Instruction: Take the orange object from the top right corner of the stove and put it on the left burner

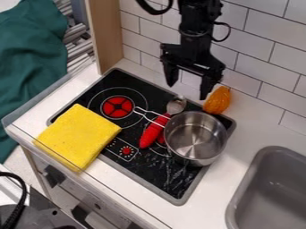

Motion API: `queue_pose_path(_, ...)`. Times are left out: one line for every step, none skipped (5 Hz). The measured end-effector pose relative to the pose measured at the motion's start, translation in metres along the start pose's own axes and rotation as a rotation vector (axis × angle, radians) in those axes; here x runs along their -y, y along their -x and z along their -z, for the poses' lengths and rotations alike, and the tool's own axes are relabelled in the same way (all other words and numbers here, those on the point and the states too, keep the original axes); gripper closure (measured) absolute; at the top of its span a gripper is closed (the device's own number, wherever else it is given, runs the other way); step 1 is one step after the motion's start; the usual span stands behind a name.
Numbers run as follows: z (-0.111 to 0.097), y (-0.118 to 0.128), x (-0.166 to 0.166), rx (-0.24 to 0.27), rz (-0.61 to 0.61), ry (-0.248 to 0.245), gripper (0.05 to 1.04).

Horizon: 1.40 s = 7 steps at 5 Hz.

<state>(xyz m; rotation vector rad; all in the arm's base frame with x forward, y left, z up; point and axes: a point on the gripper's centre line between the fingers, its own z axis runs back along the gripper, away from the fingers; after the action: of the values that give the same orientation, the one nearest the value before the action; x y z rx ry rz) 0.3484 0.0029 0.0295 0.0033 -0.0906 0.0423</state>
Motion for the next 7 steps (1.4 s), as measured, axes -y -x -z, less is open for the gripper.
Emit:
queue_pose_path(0.009,-0.016,0.004,-0.007,0.007,0.014,0.083)
queue_pose_path(0.019,-0.027,0.006,-0.021,0.012,0.024,0.084)
queue_pose_path(0.021,-0.036,0.006,-0.023,0.017,0.012,0.084)
queue_pose_path(0.015,-0.041,0.026,-0.012,0.061,-0.002,0.084)
queue_pose_path(0.023,-0.042,0.036,-0.03,0.064,-0.001,0.084)
queue_pose_path(0.035,-0.041,0.039,-0.069,0.066,0.008,0.083)
queue_pose_path(0.047,-0.037,0.037,-0.104,0.06,0.004,0.084)
